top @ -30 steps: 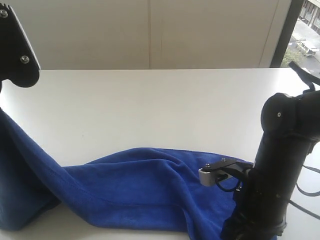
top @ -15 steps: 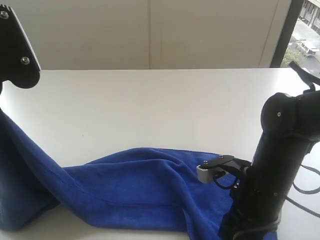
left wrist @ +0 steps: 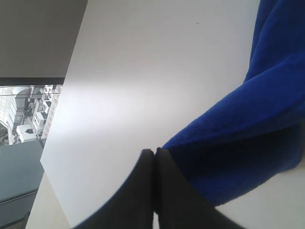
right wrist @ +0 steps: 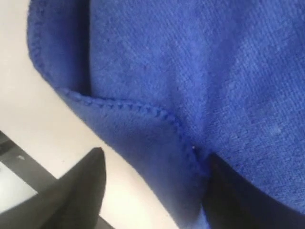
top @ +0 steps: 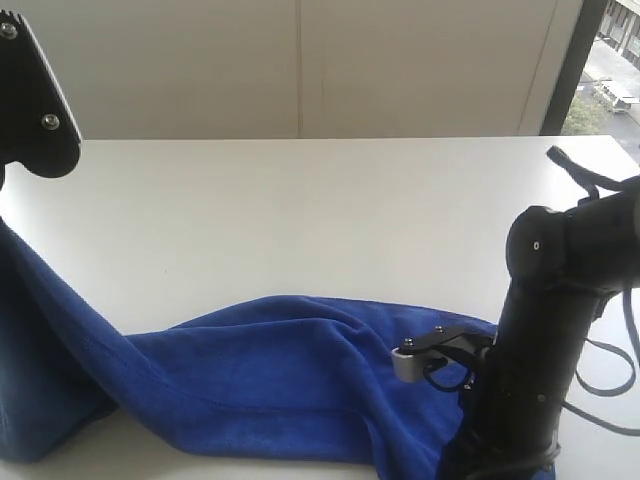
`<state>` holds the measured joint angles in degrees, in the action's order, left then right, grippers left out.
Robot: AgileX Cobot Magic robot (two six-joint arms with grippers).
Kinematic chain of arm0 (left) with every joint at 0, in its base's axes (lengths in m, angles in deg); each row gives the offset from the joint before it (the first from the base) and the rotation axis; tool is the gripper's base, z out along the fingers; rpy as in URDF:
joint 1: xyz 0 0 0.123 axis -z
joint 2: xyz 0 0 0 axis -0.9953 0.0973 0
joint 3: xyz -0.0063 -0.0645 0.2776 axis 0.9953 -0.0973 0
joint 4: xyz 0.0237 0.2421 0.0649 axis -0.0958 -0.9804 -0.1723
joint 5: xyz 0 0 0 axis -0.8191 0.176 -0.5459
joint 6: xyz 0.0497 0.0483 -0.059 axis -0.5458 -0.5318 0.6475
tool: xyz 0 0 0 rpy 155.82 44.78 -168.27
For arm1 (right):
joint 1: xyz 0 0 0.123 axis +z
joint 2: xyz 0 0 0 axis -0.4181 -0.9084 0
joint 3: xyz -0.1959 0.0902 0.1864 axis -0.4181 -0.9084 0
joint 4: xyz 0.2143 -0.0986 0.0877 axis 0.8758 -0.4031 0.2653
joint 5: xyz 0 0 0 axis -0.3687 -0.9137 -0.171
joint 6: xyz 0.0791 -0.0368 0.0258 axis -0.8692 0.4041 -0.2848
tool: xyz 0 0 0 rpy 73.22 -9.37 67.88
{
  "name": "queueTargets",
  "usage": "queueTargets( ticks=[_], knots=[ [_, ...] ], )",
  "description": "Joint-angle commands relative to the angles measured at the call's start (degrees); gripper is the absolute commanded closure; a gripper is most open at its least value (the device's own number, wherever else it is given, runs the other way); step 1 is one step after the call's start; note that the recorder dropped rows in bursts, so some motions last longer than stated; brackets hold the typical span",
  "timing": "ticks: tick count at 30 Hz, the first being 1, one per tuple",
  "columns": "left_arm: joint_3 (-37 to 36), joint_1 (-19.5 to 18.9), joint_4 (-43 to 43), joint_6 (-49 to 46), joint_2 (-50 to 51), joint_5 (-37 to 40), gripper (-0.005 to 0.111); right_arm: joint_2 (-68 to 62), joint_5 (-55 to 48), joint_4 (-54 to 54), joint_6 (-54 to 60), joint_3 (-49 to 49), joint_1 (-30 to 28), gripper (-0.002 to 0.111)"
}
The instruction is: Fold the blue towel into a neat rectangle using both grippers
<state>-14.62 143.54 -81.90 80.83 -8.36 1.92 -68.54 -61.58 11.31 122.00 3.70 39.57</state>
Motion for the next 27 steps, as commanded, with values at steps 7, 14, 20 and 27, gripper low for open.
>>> queueTargets(
  ticks=[7, 14, 20, 27],
  knots=[
    [-0.24, 0.25, 0.33, 0.02, -0.73, 1.52, 0.107, 1.23, -5.19, 5.14, 7.11, 1.96, -0.1, 0.059],
    [-0.24, 0.25, 0.33, 0.02, -0.73, 1.52, 0.107, 3.32, -5.77, 4.03, 7.24, 2.41, -0.1, 0.098],
    [-0.24, 0.25, 0.47, 0.02, -0.73, 1.52, 0.107, 3.43, -6.34, 2.82, 7.34, 2.3, -0.1, 0.108],
    [1.78, 0.25, -6.26, -1.2, -0.73, 5.56, 0.107, 12.02, -7.13, -7.36, -2.3, 5.24, -0.1, 0.108]
  ],
)
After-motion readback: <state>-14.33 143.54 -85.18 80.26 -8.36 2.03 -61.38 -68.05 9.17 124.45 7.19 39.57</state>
